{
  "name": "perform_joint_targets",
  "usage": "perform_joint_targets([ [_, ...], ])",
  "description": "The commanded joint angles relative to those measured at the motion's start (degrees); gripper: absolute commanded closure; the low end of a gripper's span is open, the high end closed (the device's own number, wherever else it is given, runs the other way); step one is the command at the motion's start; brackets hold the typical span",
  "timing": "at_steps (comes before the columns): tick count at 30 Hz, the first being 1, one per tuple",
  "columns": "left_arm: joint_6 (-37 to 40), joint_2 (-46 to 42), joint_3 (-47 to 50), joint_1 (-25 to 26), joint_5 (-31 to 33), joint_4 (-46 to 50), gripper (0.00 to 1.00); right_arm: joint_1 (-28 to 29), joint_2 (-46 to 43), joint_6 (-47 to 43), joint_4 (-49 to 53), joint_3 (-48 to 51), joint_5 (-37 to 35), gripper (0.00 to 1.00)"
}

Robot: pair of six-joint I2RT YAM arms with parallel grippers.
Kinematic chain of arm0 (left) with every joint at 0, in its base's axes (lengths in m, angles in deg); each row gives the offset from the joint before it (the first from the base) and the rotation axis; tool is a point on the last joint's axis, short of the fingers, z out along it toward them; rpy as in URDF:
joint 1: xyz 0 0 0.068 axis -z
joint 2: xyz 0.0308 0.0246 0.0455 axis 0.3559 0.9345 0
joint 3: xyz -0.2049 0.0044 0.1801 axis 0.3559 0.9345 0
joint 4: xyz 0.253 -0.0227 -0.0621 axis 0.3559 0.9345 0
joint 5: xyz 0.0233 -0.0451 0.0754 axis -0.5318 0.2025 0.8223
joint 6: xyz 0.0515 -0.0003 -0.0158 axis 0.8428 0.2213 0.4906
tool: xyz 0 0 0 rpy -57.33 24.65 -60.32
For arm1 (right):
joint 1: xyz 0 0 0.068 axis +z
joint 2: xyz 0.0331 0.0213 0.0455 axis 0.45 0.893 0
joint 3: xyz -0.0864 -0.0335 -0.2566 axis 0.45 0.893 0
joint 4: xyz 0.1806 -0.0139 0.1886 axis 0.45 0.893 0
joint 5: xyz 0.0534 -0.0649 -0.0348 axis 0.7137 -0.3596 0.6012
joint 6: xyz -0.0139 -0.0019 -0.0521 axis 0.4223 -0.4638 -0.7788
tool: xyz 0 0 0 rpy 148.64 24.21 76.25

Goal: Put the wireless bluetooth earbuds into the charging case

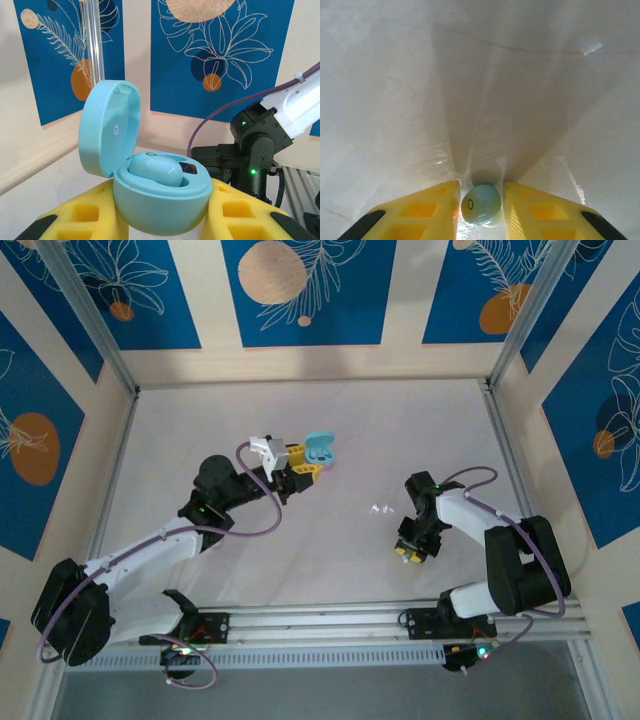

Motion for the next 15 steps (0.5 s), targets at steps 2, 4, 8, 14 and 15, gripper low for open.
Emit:
perform_joint_targets([
  [2,-0.19,-0.58,-0.88,0.72,0.11,-1.11,0.69,0.42,0.62,-0.48,0.96,-1.36,-2.26,0.71],
  [4,-0.11,-0.6,-0.88,0.71,0.19,-0.94,0.69,0.42,0.52,-0.49,0.84,-1.55,-2.32,0.7],
  [8,-0.06,-0.43,-0.99,0.69,0.11,-1.01,0.69,0.4,0.61,-0.3,0.15,-1.45,-1.84,0.72],
  [14,-0.2,-0.36,-1.02,0.71,0.13,-1.01,0.69,0.43,0.57,-0.44,-0.17,-1.27,-1.82,0.75],
  [15,-0.2,-0.29,-0.97,0.72,0.1,-1.01,0.69,0.5,0.46,-0.52,-0.22,-1.32,-1.83,0.76],
])
